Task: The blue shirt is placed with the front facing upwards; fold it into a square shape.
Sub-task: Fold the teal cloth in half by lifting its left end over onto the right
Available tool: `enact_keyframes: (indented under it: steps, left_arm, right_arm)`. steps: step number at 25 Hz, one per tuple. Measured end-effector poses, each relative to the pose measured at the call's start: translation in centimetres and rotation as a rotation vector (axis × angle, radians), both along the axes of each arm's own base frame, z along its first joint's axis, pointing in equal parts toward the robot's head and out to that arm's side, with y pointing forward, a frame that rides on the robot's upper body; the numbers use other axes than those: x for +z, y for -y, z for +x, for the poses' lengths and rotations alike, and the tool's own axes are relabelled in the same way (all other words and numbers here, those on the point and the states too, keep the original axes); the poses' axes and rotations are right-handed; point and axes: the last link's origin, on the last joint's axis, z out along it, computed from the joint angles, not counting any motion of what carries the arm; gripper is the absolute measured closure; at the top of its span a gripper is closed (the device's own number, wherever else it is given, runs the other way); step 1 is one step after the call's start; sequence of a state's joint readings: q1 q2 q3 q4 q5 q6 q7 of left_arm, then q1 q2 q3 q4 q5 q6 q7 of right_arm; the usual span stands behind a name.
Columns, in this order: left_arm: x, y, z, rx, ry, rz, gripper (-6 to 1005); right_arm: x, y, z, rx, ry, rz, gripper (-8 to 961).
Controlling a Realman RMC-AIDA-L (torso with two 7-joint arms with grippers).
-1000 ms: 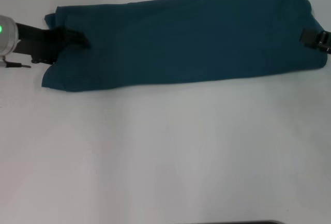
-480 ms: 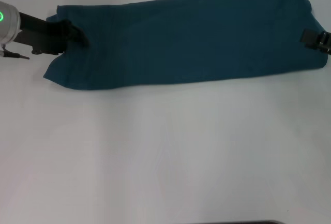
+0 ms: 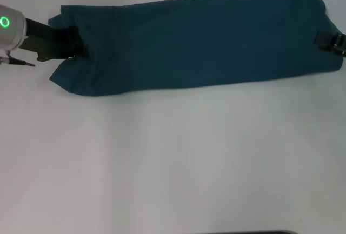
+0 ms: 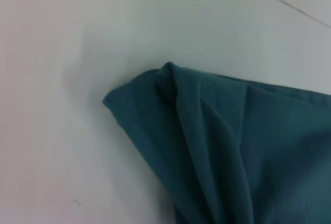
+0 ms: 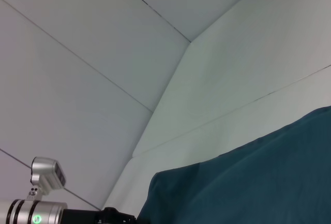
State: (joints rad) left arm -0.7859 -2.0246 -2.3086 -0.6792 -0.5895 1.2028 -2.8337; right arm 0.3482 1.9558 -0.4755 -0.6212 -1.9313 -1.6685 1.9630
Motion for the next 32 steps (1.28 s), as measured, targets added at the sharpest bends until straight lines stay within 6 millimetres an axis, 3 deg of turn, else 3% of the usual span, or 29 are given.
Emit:
enact_keyframes:
  steps: [7,9,28,32]
  left_arm:
    - [0.0,0.1,-0.1,-0.002,0.003,0.000,941]
    - [0.3,0.3,-0.3,0.002,0.001,0.000,962]
    - [8.9,1.4,-7.0,0.135,-0.068,0.170,962]
    - [9.5,1.5,-7.5,0.148,-0.086,0.175,962]
  right_arm:
    - [0.0,0.0,0.0,0.000,-0.001,-0.001,128]
    - [0.0,0.0,0.0,-0.001,-0.001,-0.001,128]
    - [0.0,-0.3,-0.1,-0.013,-0.011,-0.006,128]
    - [-0.1,-0.3,-0.1,-0.015,-0.009,-0.008,128]
